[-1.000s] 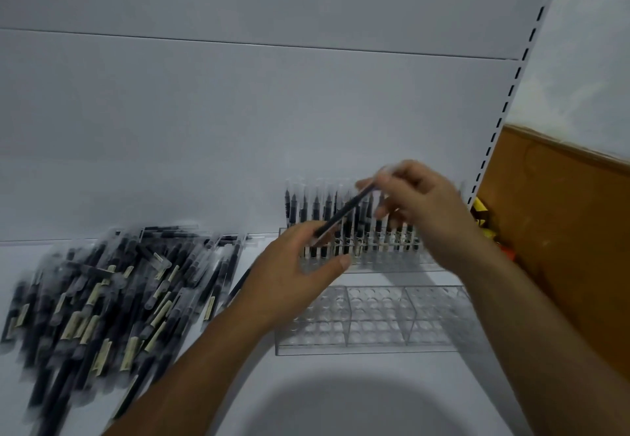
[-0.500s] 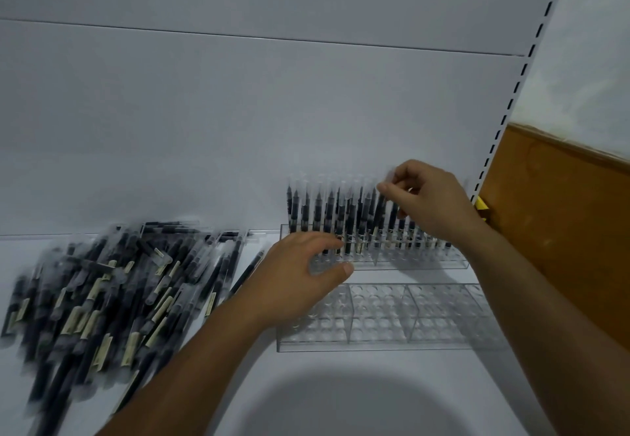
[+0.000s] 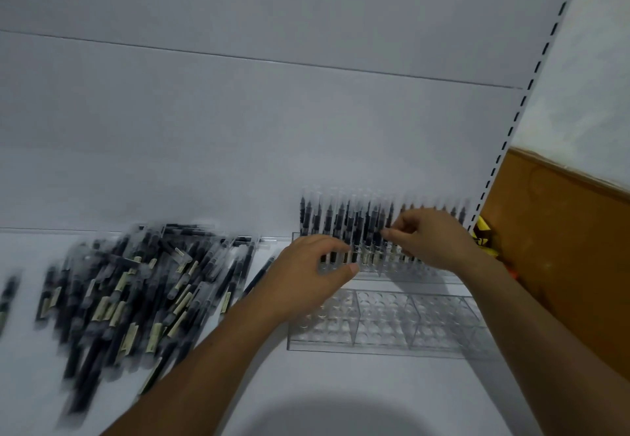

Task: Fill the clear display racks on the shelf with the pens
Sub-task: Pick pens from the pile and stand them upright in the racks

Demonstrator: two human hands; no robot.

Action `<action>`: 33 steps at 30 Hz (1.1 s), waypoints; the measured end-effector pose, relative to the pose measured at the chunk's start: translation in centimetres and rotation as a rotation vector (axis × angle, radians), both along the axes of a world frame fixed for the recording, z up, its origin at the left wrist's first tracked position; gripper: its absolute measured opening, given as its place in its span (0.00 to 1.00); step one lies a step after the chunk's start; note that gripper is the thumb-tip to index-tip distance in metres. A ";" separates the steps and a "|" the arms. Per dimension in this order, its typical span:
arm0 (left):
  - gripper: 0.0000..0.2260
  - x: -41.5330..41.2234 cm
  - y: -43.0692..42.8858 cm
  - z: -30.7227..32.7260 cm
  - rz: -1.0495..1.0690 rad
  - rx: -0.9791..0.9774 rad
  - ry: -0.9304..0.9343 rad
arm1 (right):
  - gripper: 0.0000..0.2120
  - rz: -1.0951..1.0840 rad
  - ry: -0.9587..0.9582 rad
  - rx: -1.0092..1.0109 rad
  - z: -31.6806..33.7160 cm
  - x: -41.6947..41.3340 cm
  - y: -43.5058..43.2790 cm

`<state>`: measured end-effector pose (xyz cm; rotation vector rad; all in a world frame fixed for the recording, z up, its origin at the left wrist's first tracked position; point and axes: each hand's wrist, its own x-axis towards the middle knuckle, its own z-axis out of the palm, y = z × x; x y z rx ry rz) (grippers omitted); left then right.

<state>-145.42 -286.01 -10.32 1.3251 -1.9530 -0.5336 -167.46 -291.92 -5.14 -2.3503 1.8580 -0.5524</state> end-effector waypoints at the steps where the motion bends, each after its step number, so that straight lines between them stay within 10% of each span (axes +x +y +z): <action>1: 0.16 0.1 0.1 0.2 0.026 -0.019 0.024 | 0.13 0.009 0.022 0.002 0.1 0.2 0.3; 6: 0.08 3.3 0.4 2.4 0.208 -0.032 0.268 | 0.09 0.164 -0.036 0.062 0.8 3.8 2.1; 24: 0.16 22.8 9.9 -0.7 0.923 0.010 -0.053 | 0.09 0.430 0.419 0.317 -2.2 20.0 2.2; 33: 0.20 26.7 12.0 -0.6 1.040 0.181 -0.001 | 0.03 0.359 0.103 0.159 -0.5 18.5 2.8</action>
